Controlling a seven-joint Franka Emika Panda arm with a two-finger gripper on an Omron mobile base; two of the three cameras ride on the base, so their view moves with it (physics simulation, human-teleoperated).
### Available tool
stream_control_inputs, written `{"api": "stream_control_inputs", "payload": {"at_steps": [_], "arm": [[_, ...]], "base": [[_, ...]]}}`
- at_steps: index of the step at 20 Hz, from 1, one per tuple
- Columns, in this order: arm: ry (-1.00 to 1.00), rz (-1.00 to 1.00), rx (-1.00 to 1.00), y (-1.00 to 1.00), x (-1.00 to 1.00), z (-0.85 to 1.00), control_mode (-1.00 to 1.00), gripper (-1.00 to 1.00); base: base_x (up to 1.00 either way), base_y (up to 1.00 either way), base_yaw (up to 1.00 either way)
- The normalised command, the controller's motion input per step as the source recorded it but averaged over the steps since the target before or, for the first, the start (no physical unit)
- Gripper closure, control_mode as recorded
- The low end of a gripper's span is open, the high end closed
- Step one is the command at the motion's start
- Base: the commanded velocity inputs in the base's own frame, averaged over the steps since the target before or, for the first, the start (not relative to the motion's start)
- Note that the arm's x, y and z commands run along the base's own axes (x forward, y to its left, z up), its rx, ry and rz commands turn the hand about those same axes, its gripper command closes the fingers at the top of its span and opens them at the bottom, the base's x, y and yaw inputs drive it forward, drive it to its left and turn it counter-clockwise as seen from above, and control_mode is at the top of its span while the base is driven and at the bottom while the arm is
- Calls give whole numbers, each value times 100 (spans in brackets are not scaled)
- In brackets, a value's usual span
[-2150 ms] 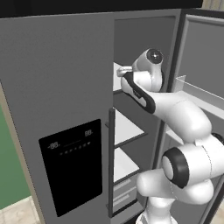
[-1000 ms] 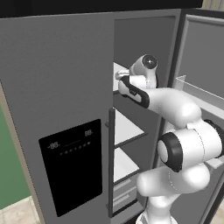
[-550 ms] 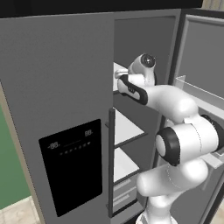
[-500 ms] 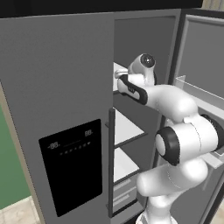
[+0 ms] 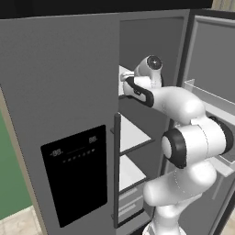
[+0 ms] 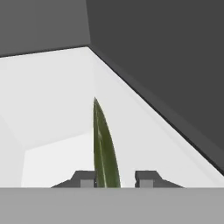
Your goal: There is a bowl on the dining counter. Grab a lemon wedge from the fridge and place it in the bowl. Then get the liquor bottle and glass cup from the cabinet and place them next to the bowl.
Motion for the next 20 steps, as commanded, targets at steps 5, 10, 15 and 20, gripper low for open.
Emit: {"api": "stream_control_inputs", "payload": {"at_steps": [5,10,15,20], "arm": [[0,2,0,0,11,-26,-100,100],[0,0,0,0,4,-5,-100,100],[-1,0,0,0,0,0,-100,100],[-5,0,0,0,-9,0,-100,100]], "base": [[0,0,0],[0,0,0],[0,0,0],[0,0,0]]}}
